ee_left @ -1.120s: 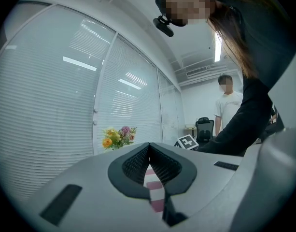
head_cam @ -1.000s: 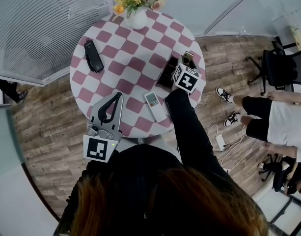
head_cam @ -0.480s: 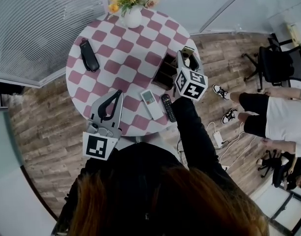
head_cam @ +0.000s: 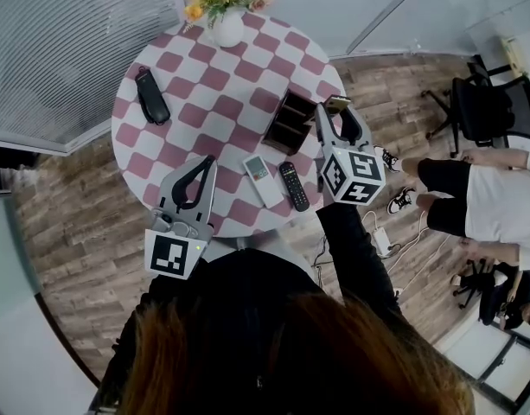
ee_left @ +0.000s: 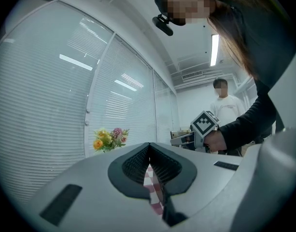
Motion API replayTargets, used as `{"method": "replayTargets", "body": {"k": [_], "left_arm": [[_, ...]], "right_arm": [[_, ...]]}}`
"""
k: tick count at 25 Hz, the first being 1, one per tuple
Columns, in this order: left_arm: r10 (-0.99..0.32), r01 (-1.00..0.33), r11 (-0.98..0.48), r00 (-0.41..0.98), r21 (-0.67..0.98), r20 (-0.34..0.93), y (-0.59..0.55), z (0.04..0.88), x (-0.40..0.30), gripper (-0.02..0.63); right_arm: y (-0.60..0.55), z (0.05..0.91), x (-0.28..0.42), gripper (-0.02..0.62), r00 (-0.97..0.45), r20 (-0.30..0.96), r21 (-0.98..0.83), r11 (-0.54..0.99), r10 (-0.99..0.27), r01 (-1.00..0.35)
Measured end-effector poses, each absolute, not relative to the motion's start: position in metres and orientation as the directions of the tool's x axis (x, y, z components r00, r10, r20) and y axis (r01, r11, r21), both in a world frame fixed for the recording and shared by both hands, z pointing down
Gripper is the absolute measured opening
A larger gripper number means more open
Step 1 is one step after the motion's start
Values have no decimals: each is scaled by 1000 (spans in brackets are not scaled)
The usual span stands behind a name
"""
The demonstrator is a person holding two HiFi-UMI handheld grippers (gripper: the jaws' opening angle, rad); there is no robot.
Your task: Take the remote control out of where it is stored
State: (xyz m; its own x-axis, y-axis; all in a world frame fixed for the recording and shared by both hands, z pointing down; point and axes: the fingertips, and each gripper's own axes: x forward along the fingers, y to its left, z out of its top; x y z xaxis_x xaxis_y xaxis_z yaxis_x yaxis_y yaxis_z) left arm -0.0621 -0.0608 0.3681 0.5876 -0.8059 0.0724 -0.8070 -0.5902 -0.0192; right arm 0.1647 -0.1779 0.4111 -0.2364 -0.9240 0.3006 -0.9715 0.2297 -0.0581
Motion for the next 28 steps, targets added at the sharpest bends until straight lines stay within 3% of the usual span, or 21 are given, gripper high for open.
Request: {"method": "replayTargets", "body": {"k": [15, 22, 28], "left_arm": [[-770, -771, -636, 633, -20, 78, -61, 370, -37, 9], [-755, -757, -653, 650, -13, 83, -61, 373, -28, 9], [-752, -754, -657, 654, -5, 84, -61, 373, -26, 9]], "right_arm": [[-117, 425, 177, 194, -220, 350, 0, 235, -910, -972], [-94, 474, 199, 193, -207, 497, 9, 243, -843, -970], [-75, 533, 206, 193, -228, 714, -51, 275, -662, -960]]}}
